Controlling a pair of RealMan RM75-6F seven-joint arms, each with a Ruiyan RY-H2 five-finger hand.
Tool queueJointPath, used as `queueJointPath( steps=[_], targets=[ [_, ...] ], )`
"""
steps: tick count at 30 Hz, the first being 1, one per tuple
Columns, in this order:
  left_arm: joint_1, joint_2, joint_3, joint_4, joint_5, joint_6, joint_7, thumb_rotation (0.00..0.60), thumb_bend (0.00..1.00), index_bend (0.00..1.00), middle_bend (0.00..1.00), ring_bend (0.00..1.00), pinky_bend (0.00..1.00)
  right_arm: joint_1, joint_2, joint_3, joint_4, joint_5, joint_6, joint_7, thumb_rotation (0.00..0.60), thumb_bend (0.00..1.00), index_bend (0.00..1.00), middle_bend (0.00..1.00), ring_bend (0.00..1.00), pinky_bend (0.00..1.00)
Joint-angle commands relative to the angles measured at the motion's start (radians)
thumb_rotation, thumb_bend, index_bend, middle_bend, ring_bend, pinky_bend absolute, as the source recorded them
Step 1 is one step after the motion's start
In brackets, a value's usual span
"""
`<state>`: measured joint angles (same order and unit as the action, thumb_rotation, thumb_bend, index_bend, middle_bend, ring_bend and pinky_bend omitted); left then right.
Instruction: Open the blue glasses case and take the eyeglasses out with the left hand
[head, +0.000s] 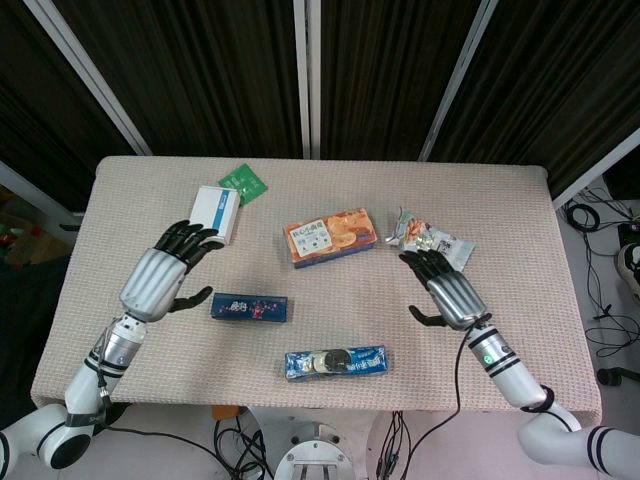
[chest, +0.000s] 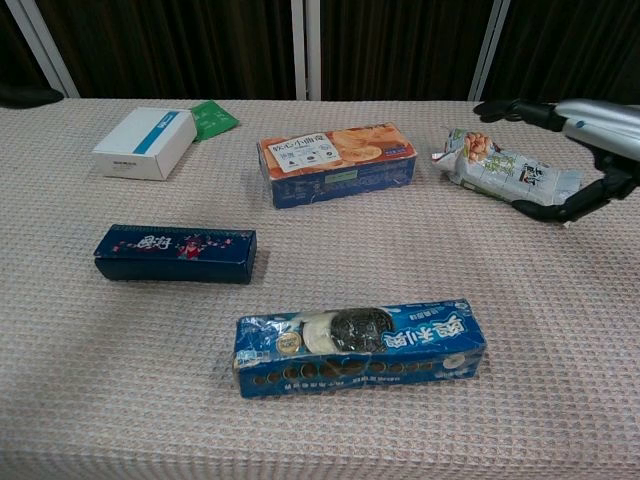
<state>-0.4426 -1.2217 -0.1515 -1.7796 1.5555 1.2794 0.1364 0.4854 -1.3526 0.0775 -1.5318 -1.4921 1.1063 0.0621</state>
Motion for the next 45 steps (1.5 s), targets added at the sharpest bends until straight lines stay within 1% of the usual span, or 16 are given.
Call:
queueJointPath(
  steps=[1, 3, 6, 9, 12, 15, 18, 22, 27, 30, 32, 36, 45],
  targets=[
    [0.037, 0.017, 0.041, -0.024, -0.055, -0.013, 0.039, 0.6, 0.23, 0.25, 0.18, 0.12, 0.12, -0.126, 0.13, -0.055, -0.048, -0.037, 0.163, 0.078, 0.6, 0.32, 0.01, 0.06, 0.0, 0.0],
    [0.046, 0.005, 0.056, -0.028, -0.074, -0.021, 0.042, 0.6, 0.23, 0.26, 0.18, 0.12, 0.12, -0.173, 0.168, -0.067, -0.048, -0.051, 0.234, 0.115, 0.6, 0.32, 0.01, 0.06, 0.0, 0.0],
    [0.04, -0.04, 0.084, -0.02, -0.083, -0.059, 0.047, 0.6, 0.23, 0.28, 0.18, 0.12, 0.12, -0.242, 0.21, -0.076, -0.041, -0.071, 0.345, 0.154, 0.6, 0.32, 0.01, 0.06, 0.0, 0.0],
    [0.012, -0.1, 0.096, 0.005, -0.096, -0.114, 0.09, 0.6, 0.25, 0.31, 0.18, 0.12, 0.12, -0.276, 0.229, -0.084, -0.039, -0.086, 0.392, 0.18, 0.6, 0.32, 0.01, 0.06, 0.0, 0.0],
    [-0.021, -0.17, 0.093, 0.03, -0.129, -0.169, 0.142, 0.6, 0.26, 0.3, 0.18, 0.12, 0.12, -0.288, 0.234, -0.089, -0.041, -0.101, 0.404, 0.182, 0.6, 0.32, 0.01, 0.06, 0.0, 0.0],
    [-0.051, -0.235, 0.079, 0.051, -0.175, -0.21, 0.193, 0.6, 0.26, 0.29, 0.18, 0.12, 0.12, -0.29, 0.228, -0.092, -0.044, -0.117, 0.401, 0.179, 0.6, 0.32, 0.01, 0.05, 0.0, 0.0],
    [-0.078, -0.287, 0.059, 0.078, -0.235, -0.244, 0.232, 0.6, 0.27, 0.27, 0.17, 0.12, 0.12, -0.287, 0.219, -0.092, -0.044, -0.126, 0.392, 0.173, 0.6, 0.32, 0.01, 0.05, 0.0, 0.0],
    [-0.105, -0.333, 0.04, 0.109, -0.312, -0.267, 0.296, 0.6, 0.27, 0.25, 0.17, 0.12, 0.12, -0.284, 0.21, -0.087, -0.04, -0.131, 0.385, 0.173, 0.6, 0.32, 0.01, 0.05, 0.0, 0.0],
    [-0.126, -0.362, 0.032, 0.13, -0.401, -0.278, 0.367, 0.6, 0.27, 0.25, 0.17, 0.12, 0.12, -0.286, 0.204, -0.082, -0.031, -0.129, 0.379, 0.179, 0.6, 0.32, 0.01, 0.05, 0.0, 0.0],
    [-0.135, -0.363, 0.029, 0.126, -0.439, -0.281, 0.384, 0.6, 0.3, 0.25, 0.19, 0.12, 0.12, -0.288, 0.2, -0.08, -0.024, -0.126, 0.375, 0.185, 0.6, 0.32, 0.01, 0.05, 0.0, 0.0],
    [-0.139, -0.36, 0.029, 0.122, -0.45, -0.282, 0.386, 0.6, 0.33, 0.26, 0.21, 0.14, 0.12, -0.29, 0.197, -0.08, -0.019, -0.125, 0.374, 0.19, 0.6, 0.32, 0.01, 0.05, 0.0, 0.0],
    [-0.15, -0.35, 0.031, 0.114, -0.471, -0.286, 0.39, 0.6, 0.35, 0.27, 0.23, 0.14, 0.12, -0.296, 0.191, -0.081, -0.007, -0.124, 0.372, 0.201, 0.6, 0.32, 0.01, 0.05, 0.0, 0.0],
    [-0.167, -0.34, 0.043, 0.109, -0.503, -0.284, 0.4, 0.6, 0.36, 0.29, 0.24, 0.14, 0.12, -0.308, 0.187, -0.078, 0.011, -0.12, 0.376, 0.225, 0.6, 0.32, 0.01, 0.05, 0.0, 0.0]
  ],
)
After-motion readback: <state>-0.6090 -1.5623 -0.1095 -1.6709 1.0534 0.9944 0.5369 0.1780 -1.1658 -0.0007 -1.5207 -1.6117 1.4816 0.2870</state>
